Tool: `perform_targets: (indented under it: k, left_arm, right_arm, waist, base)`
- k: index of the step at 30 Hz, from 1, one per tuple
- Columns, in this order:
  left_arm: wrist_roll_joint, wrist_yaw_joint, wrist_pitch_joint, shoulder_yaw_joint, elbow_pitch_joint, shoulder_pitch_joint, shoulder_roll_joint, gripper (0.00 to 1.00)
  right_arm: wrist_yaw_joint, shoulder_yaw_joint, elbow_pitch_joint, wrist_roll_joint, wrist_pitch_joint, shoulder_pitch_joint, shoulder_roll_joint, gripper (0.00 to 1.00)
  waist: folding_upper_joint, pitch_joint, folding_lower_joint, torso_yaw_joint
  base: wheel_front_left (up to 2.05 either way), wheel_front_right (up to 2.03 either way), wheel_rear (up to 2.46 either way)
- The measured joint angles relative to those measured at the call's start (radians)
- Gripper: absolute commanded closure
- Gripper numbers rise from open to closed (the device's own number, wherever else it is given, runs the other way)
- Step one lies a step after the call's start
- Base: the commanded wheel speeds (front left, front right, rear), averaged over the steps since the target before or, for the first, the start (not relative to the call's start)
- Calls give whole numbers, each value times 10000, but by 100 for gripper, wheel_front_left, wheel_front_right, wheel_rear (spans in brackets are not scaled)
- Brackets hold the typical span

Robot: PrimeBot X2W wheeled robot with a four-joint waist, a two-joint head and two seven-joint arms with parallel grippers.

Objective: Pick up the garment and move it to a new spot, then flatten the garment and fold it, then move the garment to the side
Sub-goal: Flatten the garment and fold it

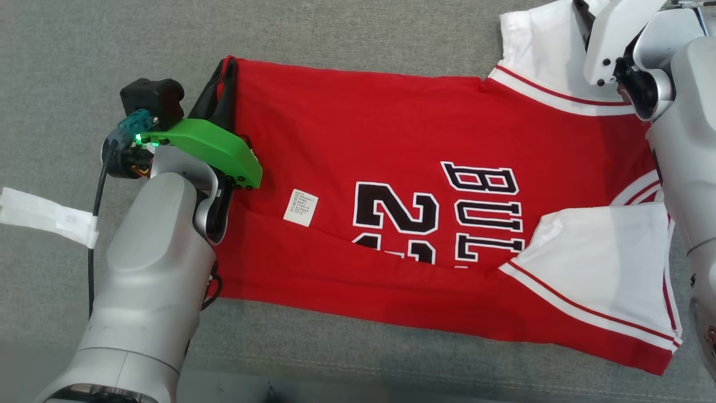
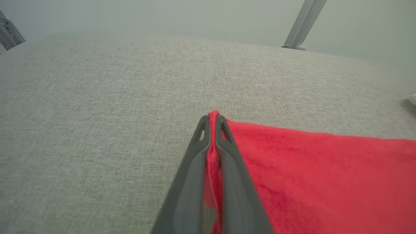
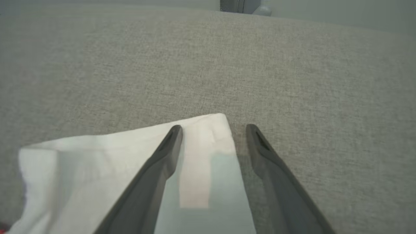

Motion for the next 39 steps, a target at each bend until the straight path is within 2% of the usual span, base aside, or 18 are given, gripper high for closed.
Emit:
perform_targets:
  k: [4,6,8,9,20,25,31,36,39]
  left_arm:
    - [-75,-4,-119,-113,161,-61,-65,100]
    - [-94,-6,-155,-153,247,-72,-86,100]
    - [-140,-10,-171,-169,326,-76,-94,100]
    - [-161,-12,-199,-173,366,-81,-96,100]
    - [-303,-13,-257,-121,604,-64,105,100]
    - [-360,-13,-284,-31,591,320,259,100]
    - [-453,-13,-286,31,328,972,546,100]
    - [-539,-13,-288,111,-79,1582,886,100]
    - [-541,-13,-288,161,-512,1981,1068,100]
  right_arm:
    - [-4,-125,750,-330,-136,-398,163,1]
    - [-4,-90,984,-387,-190,-544,224,53]
    - [-4,-17,1177,-472,-249,-634,228,79]
    - [-4,15,1279,-510,-263,-678,244,100]
    - [8,84,1898,-470,-1210,-797,456,100]
    - [6,385,1371,865,-1732,-366,460,100]
    - [6,1294,-573,2658,-2029,1111,-251,100]
    - [6,1722,-2984,4054,-2155,3008,-1051,100]
    - [4,1718,-4470,4445,-2211,4325,-1360,100]
  waist:
    - [0,188,0,272]
    - [0,225,0,342]
    - [0,215,0,335]
    - [0,201,0,314]
    - [0,-102,0,-36]
    - [0,-561,0,-282]
    - [0,-1170,0,-594]
    - [0,-1671,-1,-919]
    - [0,-1967,-1,-1124]
  base:
    - [0,0,0]
    - [0,0,0]
    - [0,0,0]
    - [0,0,0]
    - [0,0,0]
    - [0,0,0]
    - [0,0,0]
    - [0,0,0]
    - [0,0,0]
